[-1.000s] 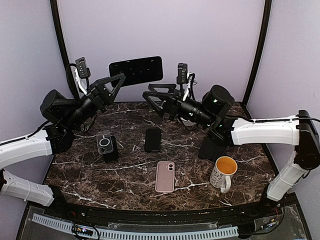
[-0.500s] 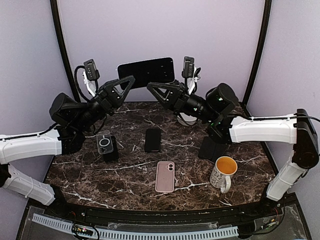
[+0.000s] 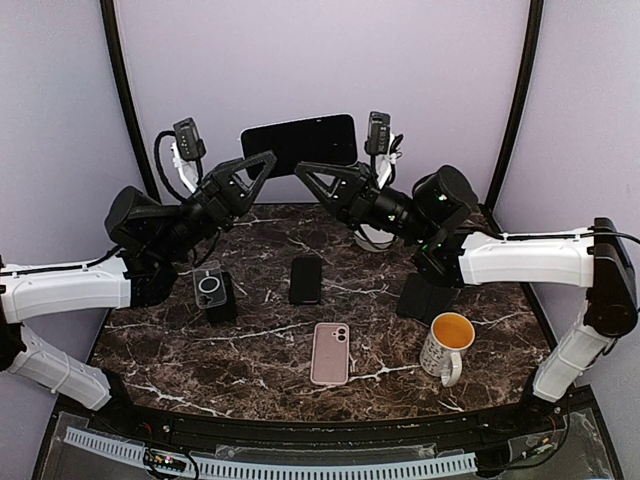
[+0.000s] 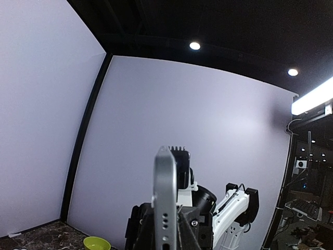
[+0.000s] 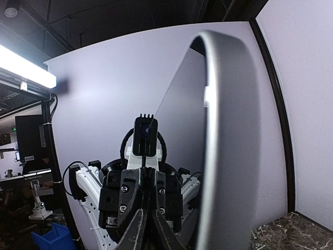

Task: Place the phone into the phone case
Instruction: Pass from the left arm to the right

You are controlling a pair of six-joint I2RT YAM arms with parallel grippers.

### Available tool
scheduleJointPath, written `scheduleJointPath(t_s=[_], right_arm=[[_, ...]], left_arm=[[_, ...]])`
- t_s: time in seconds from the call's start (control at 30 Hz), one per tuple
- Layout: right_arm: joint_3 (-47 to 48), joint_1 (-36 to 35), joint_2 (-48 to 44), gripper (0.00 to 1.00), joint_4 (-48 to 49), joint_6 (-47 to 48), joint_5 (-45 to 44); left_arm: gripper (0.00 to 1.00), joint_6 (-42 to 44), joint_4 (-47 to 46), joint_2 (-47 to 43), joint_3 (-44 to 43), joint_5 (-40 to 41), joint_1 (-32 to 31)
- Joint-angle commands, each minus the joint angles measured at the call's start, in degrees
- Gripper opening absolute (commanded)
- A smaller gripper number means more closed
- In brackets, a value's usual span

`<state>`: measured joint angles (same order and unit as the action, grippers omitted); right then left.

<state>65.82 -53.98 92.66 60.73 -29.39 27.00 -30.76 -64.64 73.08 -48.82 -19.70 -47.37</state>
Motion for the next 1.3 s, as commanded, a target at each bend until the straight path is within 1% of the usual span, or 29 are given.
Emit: scheduleJointPath(t_s=[0.0, 0.03, 0.07, 0.13, 0.2, 0.3, 0.43, 0.5, 0.53, 0.6, 0.7, 0.73, 0.77, 0.8, 0.83, 0.87, 0.9, 0.93, 0.97, 1.0, 1.03, 1.07, 1.1, 1.13, 1.2, 1.27], right_arm=[[0.63, 0.36, -2.26, 0.29, 3.00, 1.96, -2.25], [0.62, 0.36, -2.43, 0.37, 2.71, 2.17, -2.70], [0.62, 0.36, -2.44, 0.41, 2.74, 2.20, -3.08], [0.55, 0.43, -2.25, 0.43, 3.56, 1.74, -3.75], [0.41, 0.49, -1.86, 0.43, 5.22, 1.20, -3.98], [0.93, 0.45, -1.33, 0.35, 6.28, 0.71, -3.47], [1.15, 0.45, -1.12, 0.22, 5.22, 1.49, -3.60], [1.17, 0.49, -1.21, 0.10, 4.91, 1.69, -3.27], [1.11, 0.49, -1.44, 0.02, 4.77, 1.81, -3.22], [0.59, 0.49, -2.20, 0.00, 4.34, 2.49, -3.55], [-0.51, 0.63, -4.57, 0.00, 2.40, 4.95, -3.87], [-0.78, 0.67, -5.66, 0.00, 1.09, 6.29, -3.90], [-1.05, 0.71, -6.78, 0.00, -0.87, 7.67, -3.85], [-1.31, 0.83, -8.40, 0.00, -3.36, 9.65, -3.58], [-1.34, 0.99, -10.61, 0.00, -6.64, 12.04, -2.78], [-0.90, 1.25, -12.36, 0.00, -11.92, 14.94, -1.77], [0.25, 1.46, -14.15, 0.00, -19.03, 19.15, -0.57], [1.99, 1.71, -15.48, 0.00, -30.60, 24.16, 0.63], [5.61, 1.76, -16.47, 0.00, -40.88, 30.87, 2.15], [7.58, 1.81, -16.96, 0.00, -50.18, 35.51, 2.64], [10.62, 1.76, -17.05, 0.00, -59.18, 38.21, 3.13], [15.04, 1.70, -16.80, 0.00, -68.11, 43.22, 4.35], [18.23, 1.57, -16.24, 0.00, -75.18, 46.06, 4.94], [21.15, 1.33, -15.37, 0.00, -82.18, 48.44, 5.54], [26.16, 0.69, -13.37, 0.00, -92.07, 51.81, 4.77], [29.79, -0.16, -11.35, 0.00, -97.81, 53.52, 2.85]], left_arm=[[0.00, -0.39, -1.79, -0.02, -1.18, -1.54, -0.72], [0.00, -0.46, -2.28, 0.05, -0.71, -1.51, -0.77], [0.00, -0.62, -3.51, 0.09, -0.51, -1.49, -0.78], [0.00, -0.86, -4.85, 0.50, -0.30, -1.47, -0.90], [0.00, -1.28, -6.64, 1.23, -0.41, -1.66, -1.14], [0.00, -1.87, -13.71, 3.17, -0.04, -1.64, -1.89], [0.00, -3.23, -16.19, 5.17, -1.22, -1.68, -2.21], [0.00, -4.01, -17.24, 6.18, -1.76, -1.59, -2.43], [0.00, -4.52, -17.43, 6.45, -2.01, -1.71, -2.52], [0.00, -4.88, -17.30, 6.89, -2.14, -1.99, -2.57], [0.00, -4.33, -14.00, 5.95, -1.59, -1.61, -2.56], [0.06, -3.79, -12.69, 4.80, -0.96, -1.37, -2.57], [0.13, -1.56, -9.36, 4.09, -0.51, -0.99, -2.60], [0.29, 0.19, -5.30, 1.96, 0.82, -0.97, -2.61], [0.37, 5.70, -2.93, 0.48, 1.71, -1.17, -2.58], [0.52, 8.87, 3.96, -2.72, 3.05, -1.28, -2.60], [0.59, 16.15, 8.15, -4.64, 3.36, -1.17, -2.57], [0.70, 19.90, 18.42, -8.24, 3.06, -0.39, -2.58], [0.74, 25.70, 23.73, -9.81, 2.02, -0.01, -2.52], [0.79, 28.01, 32.62, -12.39, 1.34, 0.43, -2.52], [0.81, 32.89, 36.72, -13.42, 0.19, 0.31, -2.58], [0.85, 34.68, 43.62, -15.01, -0.28, -0.39, -2.62], [0.86, 37.65, 46.44, -15.48, -1.14, -0.89, -2.58], [0.87, 38.60, 51.13, -15.92, -1.61, -1.64, -2.60], [0.87, 40.13, 56.57, -15.31, -3.35, -3.18, -2.56], [0.87, 40.36, 59.74, -13.51, -5.62, -5.24, -2.57]])
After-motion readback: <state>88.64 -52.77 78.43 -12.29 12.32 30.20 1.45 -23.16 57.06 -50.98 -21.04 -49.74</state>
